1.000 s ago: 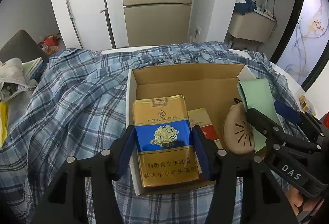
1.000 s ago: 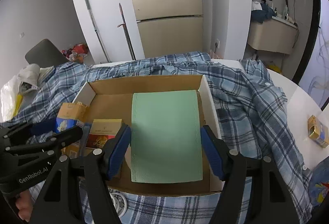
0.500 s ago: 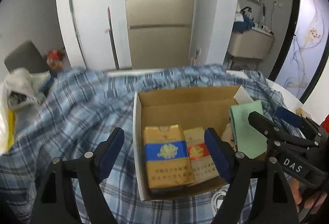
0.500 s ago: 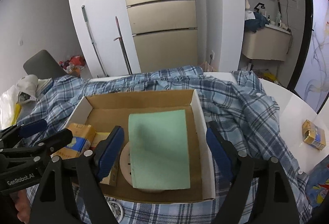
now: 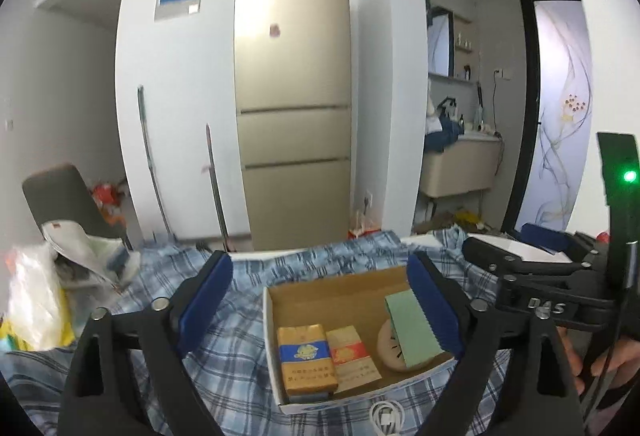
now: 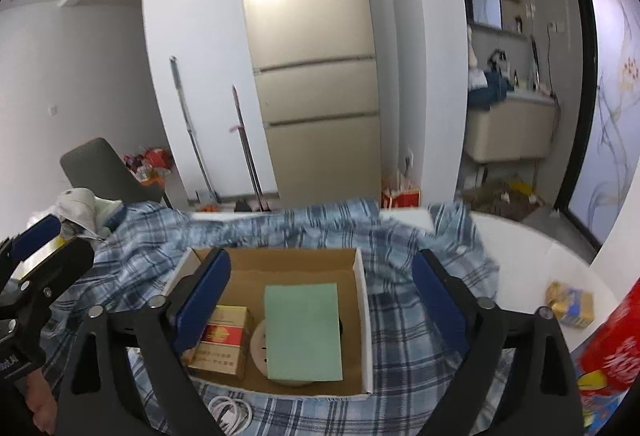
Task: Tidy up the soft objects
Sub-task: 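Open both tools to release the pack and card in the box, withdraw, then grasp the black Face tissue pack with the right tool, then grasp the coiled white cable with the left tool while the right tool holds the tissue pack, then lower the cable with the left tool while the right tool lowers the tissue pack into the box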
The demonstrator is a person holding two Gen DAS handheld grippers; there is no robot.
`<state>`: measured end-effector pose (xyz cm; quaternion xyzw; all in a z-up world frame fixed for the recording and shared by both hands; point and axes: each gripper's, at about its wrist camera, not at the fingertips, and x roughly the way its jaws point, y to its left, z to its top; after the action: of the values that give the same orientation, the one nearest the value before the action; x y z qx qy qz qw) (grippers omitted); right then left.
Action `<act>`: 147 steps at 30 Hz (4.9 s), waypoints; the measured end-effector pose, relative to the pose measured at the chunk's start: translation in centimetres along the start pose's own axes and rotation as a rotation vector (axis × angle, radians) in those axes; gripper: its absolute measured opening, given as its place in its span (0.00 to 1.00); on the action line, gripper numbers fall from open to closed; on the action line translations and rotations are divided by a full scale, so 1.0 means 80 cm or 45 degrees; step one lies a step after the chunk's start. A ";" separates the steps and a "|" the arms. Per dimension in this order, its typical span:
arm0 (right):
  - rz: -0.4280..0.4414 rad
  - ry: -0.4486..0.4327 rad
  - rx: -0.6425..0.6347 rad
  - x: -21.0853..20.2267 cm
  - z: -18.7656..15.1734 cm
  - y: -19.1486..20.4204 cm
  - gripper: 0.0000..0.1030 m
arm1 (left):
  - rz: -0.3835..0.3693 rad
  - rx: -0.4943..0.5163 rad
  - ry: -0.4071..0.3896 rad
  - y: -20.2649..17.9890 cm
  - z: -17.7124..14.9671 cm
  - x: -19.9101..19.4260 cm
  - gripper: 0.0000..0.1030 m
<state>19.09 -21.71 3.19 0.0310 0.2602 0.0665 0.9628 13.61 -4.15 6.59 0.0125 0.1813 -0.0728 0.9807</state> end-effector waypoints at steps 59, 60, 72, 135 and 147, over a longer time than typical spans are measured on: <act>0.299 0.553 -0.362 -0.033 -0.204 0.072 0.92 | -0.129 -0.014 0.269 0.019 -0.153 -0.052 1.00; 0.296 0.565 -0.372 -0.031 -0.206 0.074 0.91 | -0.123 -0.027 0.288 0.022 -0.154 -0.049 1.00; 0.302 0.671 -0.368 -0.015 -0.216 0.073 0.79 | -0.128 -0.048 0.326 0.025 -0.156 -0.042 1.00; -0.059 0.164 -0.029 -0.073 -0.137 -0.021 0.60 | -0.227 0.071 0.579 -0.049 -0.127 -0.003 0.22; -0.019 0.041 -0.065 -0.098 -0.032 0.009 0.60 | -0.106 -0.033 0.339 -0.027 -0.003 -0.005 0.22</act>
<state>11.01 -22.09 4.97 0.0034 0.2741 0.0665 0.9594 12.88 -6.20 6.54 0.0019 0.3112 -0.1089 0.9441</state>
